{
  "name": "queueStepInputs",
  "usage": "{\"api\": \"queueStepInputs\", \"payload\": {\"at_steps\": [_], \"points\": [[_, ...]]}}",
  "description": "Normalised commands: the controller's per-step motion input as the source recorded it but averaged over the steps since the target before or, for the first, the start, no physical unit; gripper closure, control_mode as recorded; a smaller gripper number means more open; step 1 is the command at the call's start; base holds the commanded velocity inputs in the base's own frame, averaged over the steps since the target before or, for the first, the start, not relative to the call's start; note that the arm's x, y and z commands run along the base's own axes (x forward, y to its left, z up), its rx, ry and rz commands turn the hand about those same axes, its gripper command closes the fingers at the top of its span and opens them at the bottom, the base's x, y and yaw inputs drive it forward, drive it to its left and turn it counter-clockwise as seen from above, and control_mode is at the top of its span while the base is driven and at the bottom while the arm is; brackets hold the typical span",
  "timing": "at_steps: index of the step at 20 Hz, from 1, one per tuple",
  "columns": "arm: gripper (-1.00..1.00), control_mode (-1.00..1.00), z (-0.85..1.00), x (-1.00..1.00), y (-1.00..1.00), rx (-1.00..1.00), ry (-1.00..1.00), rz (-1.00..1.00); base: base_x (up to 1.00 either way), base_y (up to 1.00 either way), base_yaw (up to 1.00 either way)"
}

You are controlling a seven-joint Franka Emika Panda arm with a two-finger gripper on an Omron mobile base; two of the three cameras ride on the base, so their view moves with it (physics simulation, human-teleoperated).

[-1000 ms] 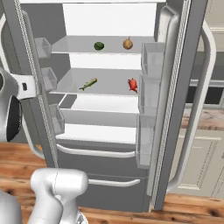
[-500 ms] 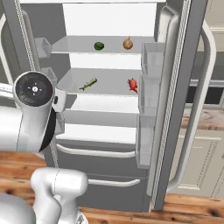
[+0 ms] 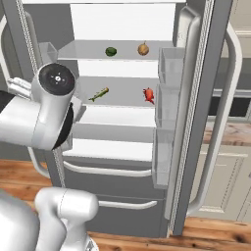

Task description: Gather the onion and avocado from the fridge and place them on a tray on the dining counter. Then gather the fishs from the fridge and place them on the other tray.

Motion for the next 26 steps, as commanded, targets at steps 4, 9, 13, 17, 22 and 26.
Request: {"api": "queueStepInputs", "payload": {"at_steps": [4, 9, 13, 17, 22, 26], "points": [[-1.00, -1.00, -0.10, 0.25, 0.00, 0.12, 0.20, -0.01, 0.00, 0.00, 0.00], [-1.00, -1.00, -0.24, 0.21, 0.15, 0.09, 0.04, 0.00, 0.00, 0.00, 0.00], [-1.00, -1.00, -0.30, 0.22, 0.29, 0.06, 0.00, 0.00, 0.00, 0.00, 0.00], [-1.00, -1.00, -0.33, 0.21, 0.16, 0.05, -0.03, 0.00, 0.00, 0.00, 0.00], [-1.00, -1.00, -0.20, 0.22, 0.02, 0.08, -0.02, 0.00, 0.00, 0.00, 0.00], [-1.00, -1.00, -0.06, 0.29, 0.01, 0.10, 0.00, 0.00, 0.00, 0.00, 0.00]]}}
